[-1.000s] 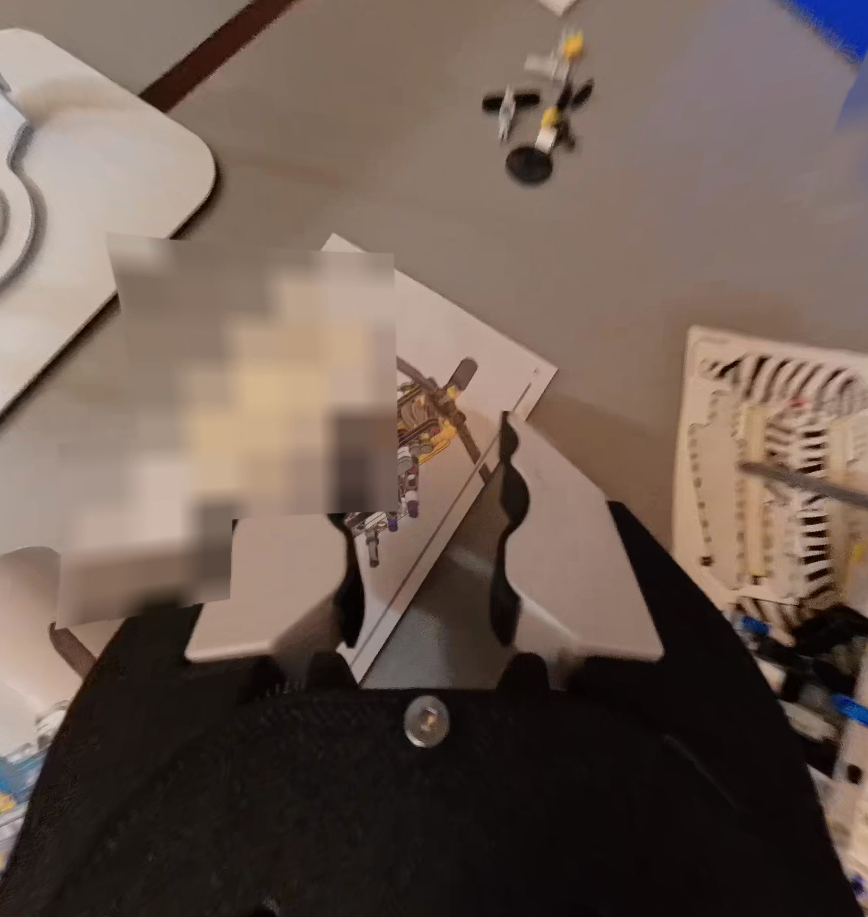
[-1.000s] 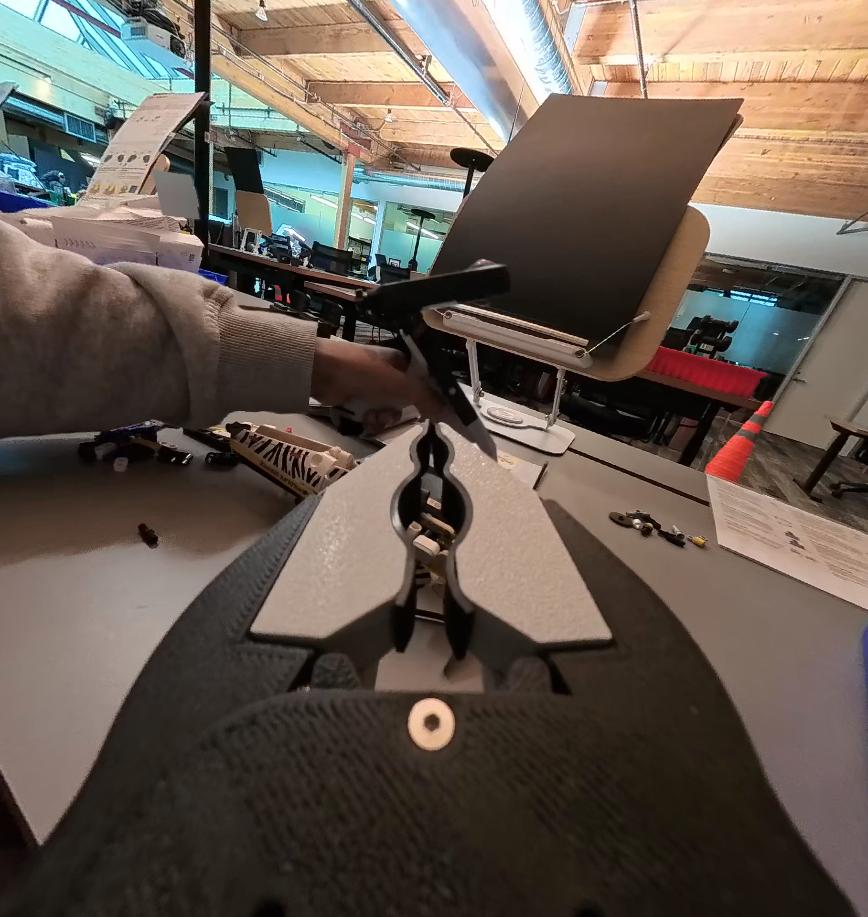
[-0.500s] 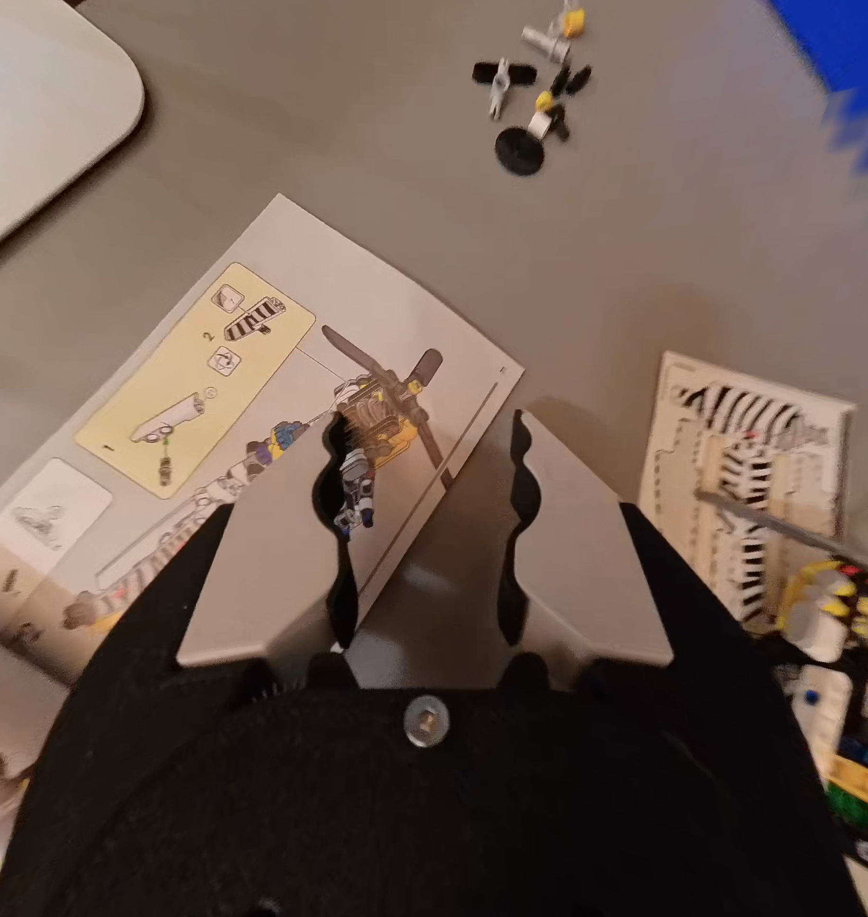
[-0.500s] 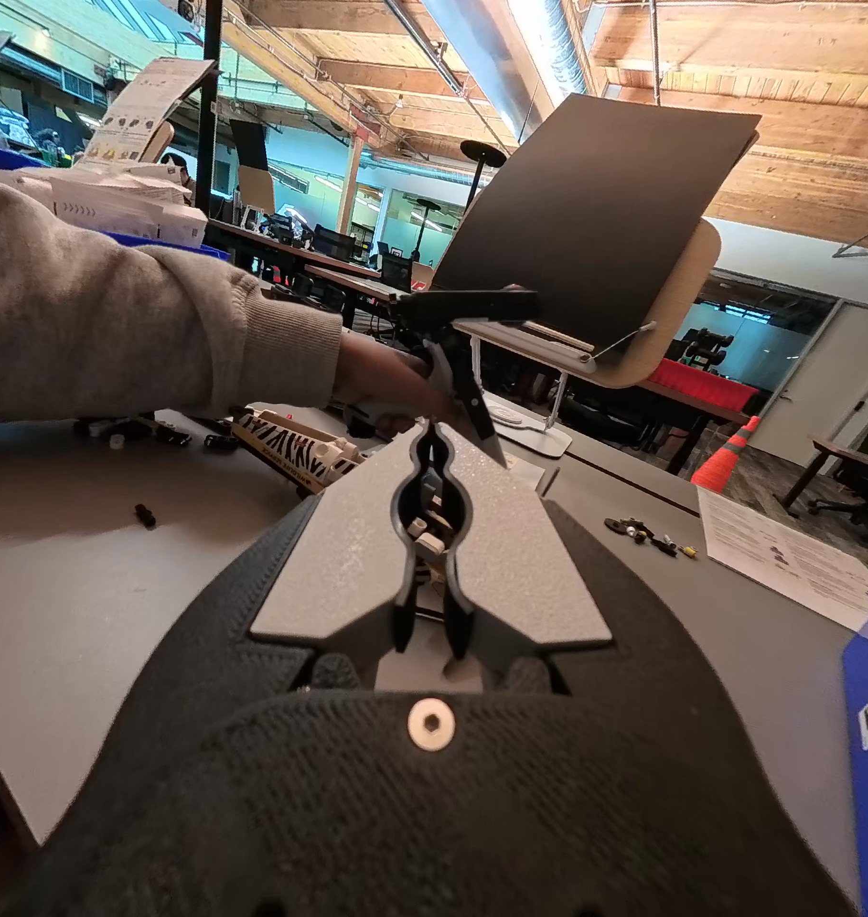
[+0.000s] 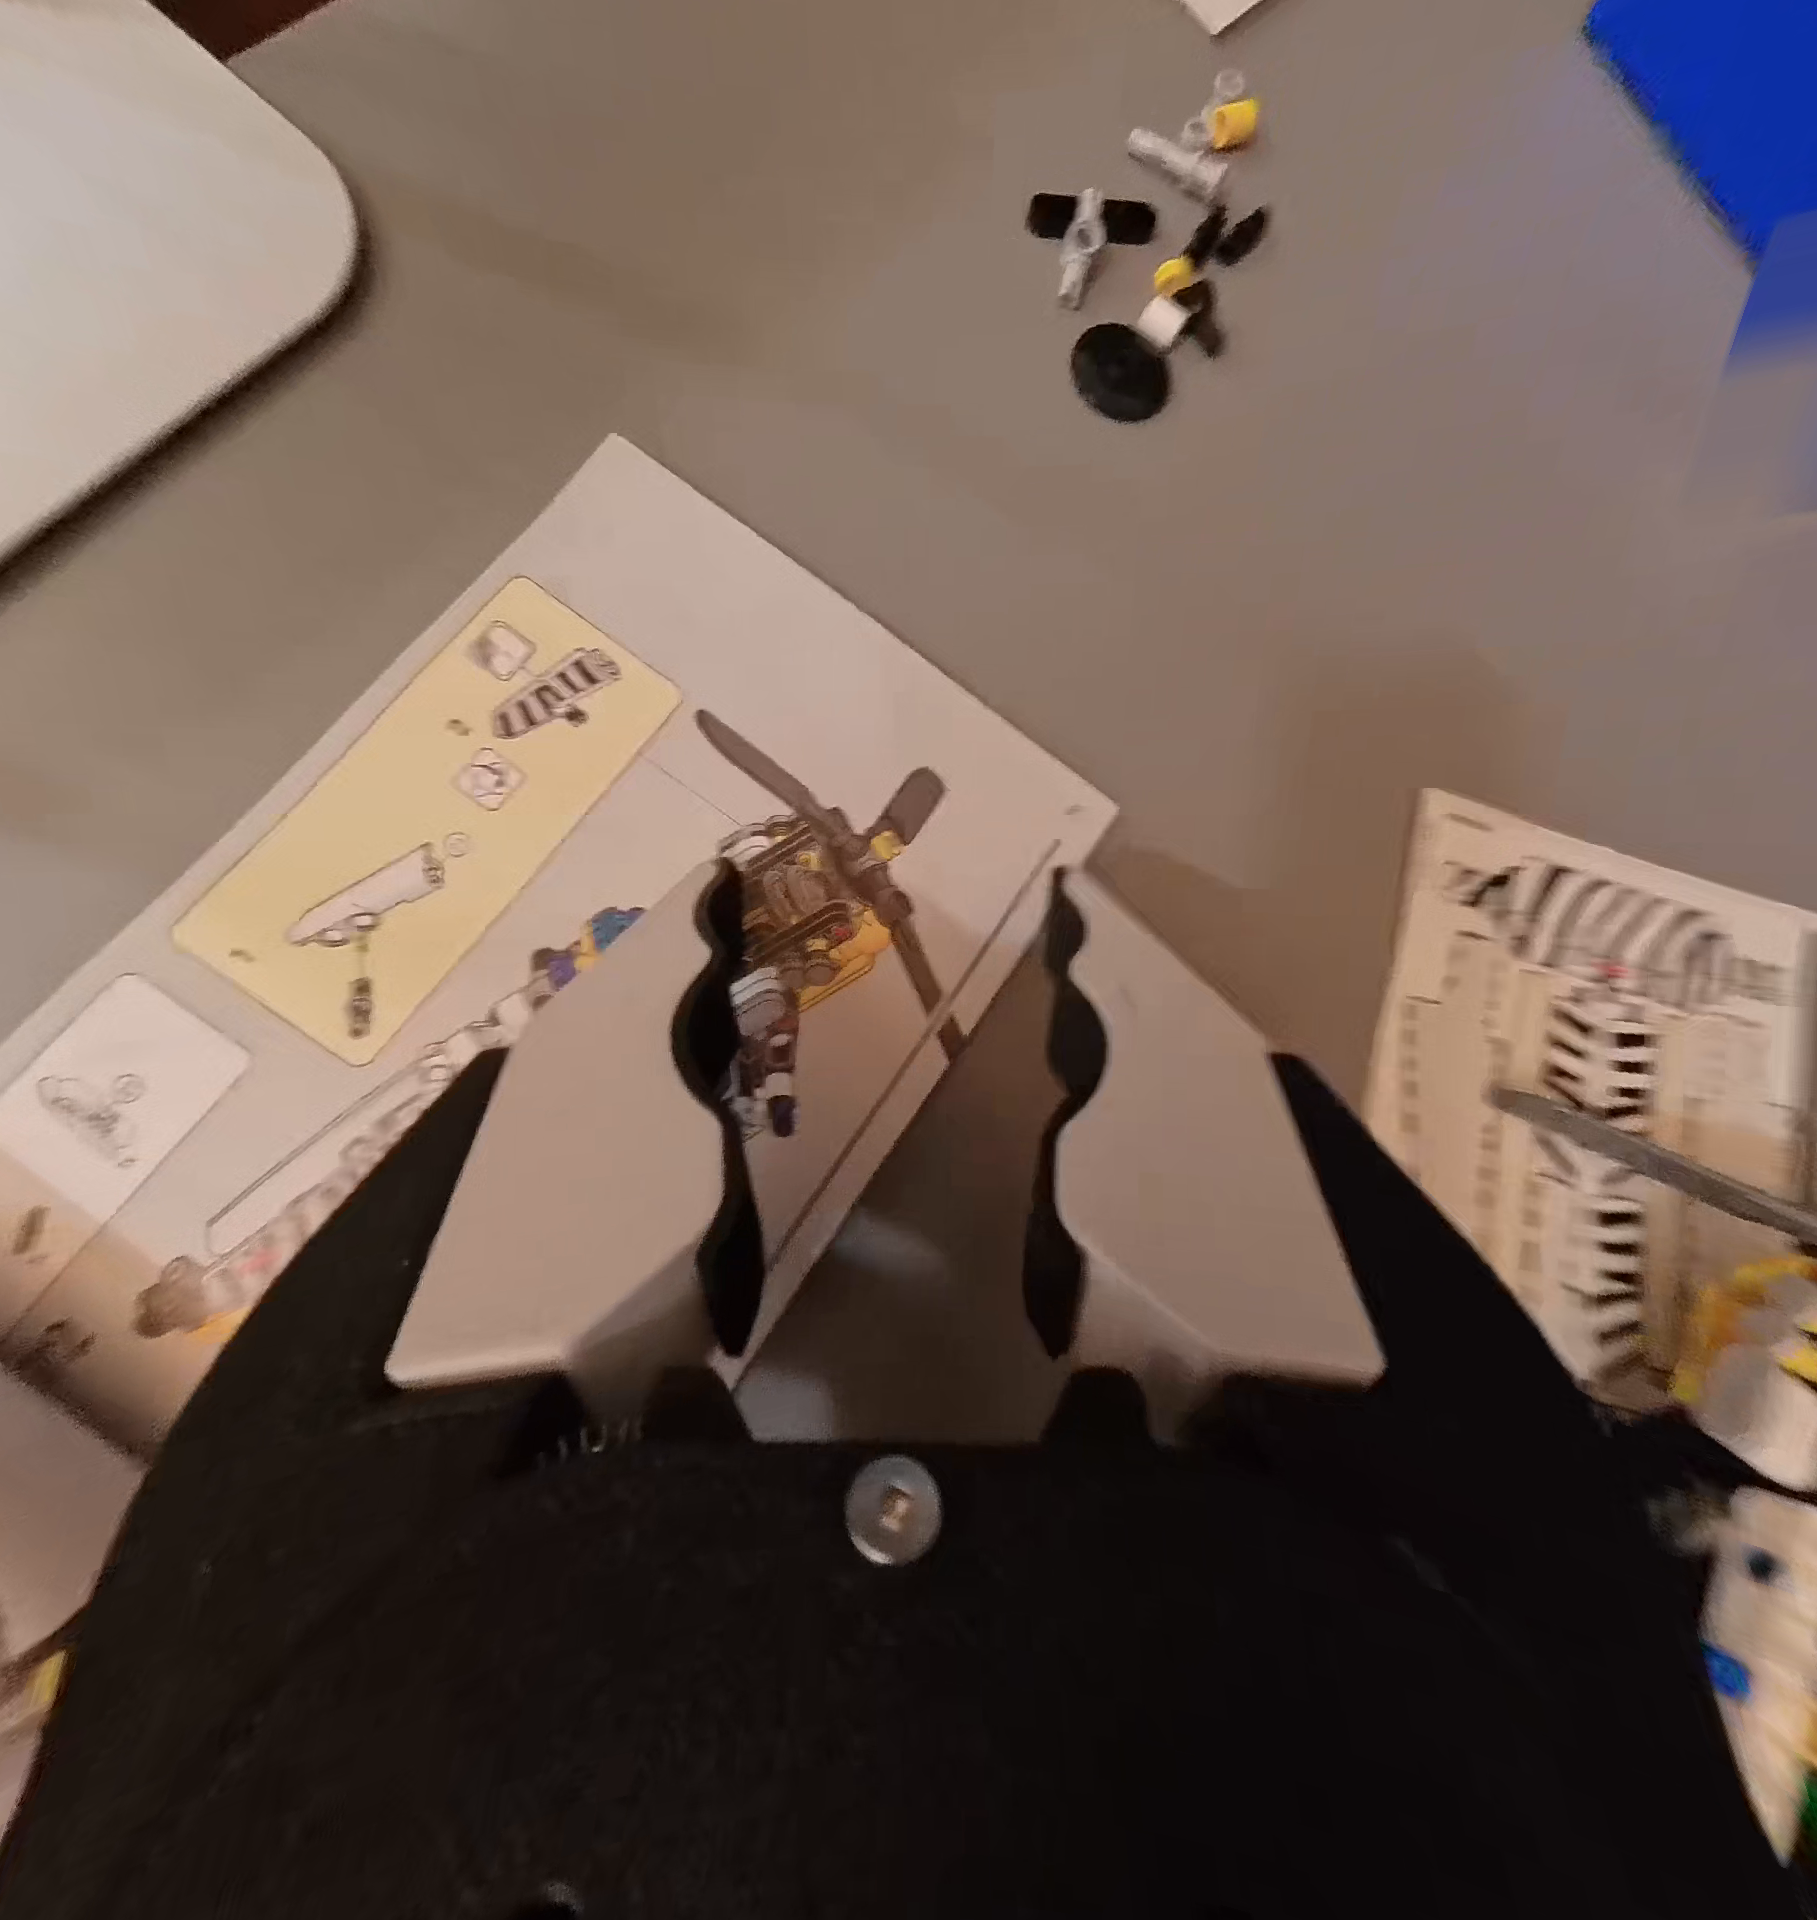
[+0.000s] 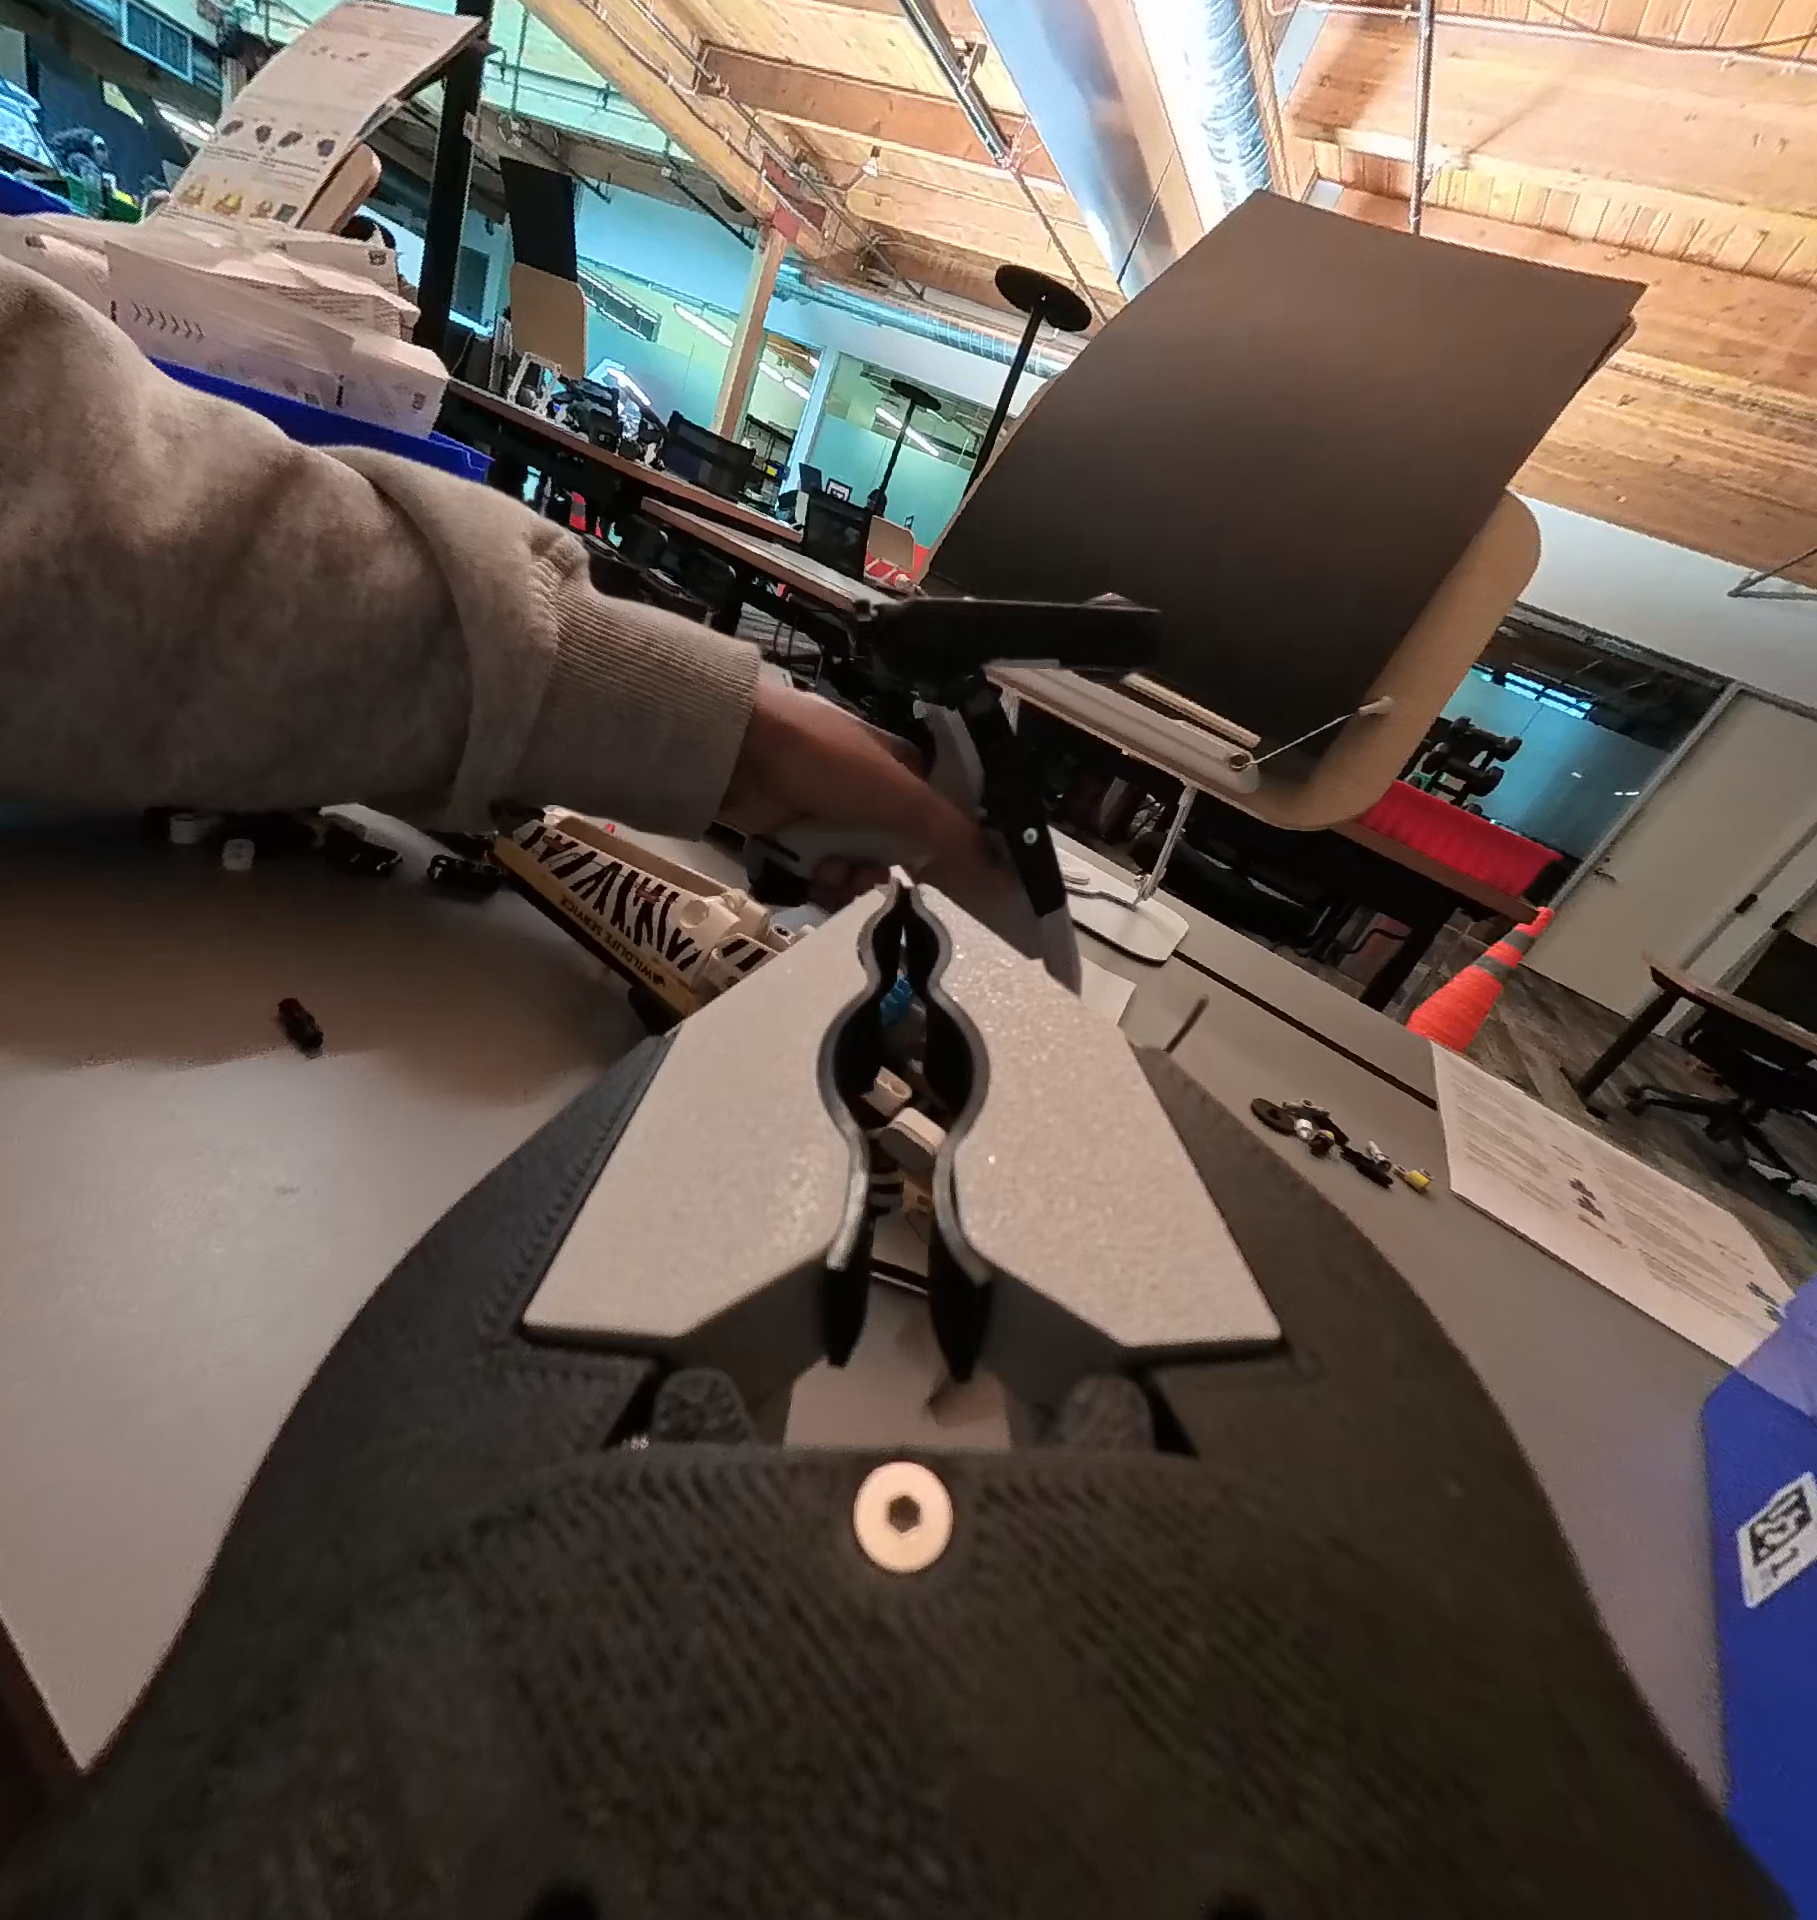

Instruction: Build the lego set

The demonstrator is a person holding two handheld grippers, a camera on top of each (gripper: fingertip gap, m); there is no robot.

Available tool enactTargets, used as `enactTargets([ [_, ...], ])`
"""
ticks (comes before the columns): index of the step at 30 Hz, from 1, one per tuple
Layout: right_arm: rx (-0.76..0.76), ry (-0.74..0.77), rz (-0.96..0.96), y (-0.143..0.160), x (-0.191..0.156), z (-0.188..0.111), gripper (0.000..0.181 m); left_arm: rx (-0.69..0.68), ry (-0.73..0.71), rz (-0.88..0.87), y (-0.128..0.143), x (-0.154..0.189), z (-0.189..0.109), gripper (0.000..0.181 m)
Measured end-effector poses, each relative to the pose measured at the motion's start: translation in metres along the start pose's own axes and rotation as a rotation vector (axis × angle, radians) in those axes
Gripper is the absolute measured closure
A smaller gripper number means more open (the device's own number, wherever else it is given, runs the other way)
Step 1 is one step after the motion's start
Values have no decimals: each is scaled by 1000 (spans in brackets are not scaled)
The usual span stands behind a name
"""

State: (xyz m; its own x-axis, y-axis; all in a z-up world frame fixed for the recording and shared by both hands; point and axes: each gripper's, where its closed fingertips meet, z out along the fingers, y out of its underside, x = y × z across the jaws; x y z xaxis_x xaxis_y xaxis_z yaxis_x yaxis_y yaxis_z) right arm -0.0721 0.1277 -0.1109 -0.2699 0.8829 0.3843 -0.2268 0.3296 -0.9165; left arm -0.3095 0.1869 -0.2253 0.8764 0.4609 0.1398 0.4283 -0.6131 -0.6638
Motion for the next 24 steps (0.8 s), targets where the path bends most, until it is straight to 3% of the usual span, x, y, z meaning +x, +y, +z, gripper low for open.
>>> enactTargets([
  [1, -1, -1, -3, 0, 0, 0, 181, -8, -62, 42, 1, -7, 1, 137],
  [6, -5, -2, -11, 1, -2, 1, 181, -1, -115, 64, 2, -10, 3, 137],
  [13, -5, -2, -23, 1, -3, 2, 181, -12, -152, 92, 4, -18, 0, 178],
  [20, 0, -1, -14, 1, -2, 2, 181, -30, -105, 50, 3, -17, -2, 180],
  [22, 2, 0, -10, 1, -1, 2, 181, 19, -112, 42, -6, -19, -8, 181],
  [23, 1, 0, -11, 1, -1, 2, 181, 37, -128, 46, -11, -21, -10, 166],
  [24, 0, -1, -13, 2, -1, 3, 181, 39, -134, 52, -13, -20, -9, 136],
])
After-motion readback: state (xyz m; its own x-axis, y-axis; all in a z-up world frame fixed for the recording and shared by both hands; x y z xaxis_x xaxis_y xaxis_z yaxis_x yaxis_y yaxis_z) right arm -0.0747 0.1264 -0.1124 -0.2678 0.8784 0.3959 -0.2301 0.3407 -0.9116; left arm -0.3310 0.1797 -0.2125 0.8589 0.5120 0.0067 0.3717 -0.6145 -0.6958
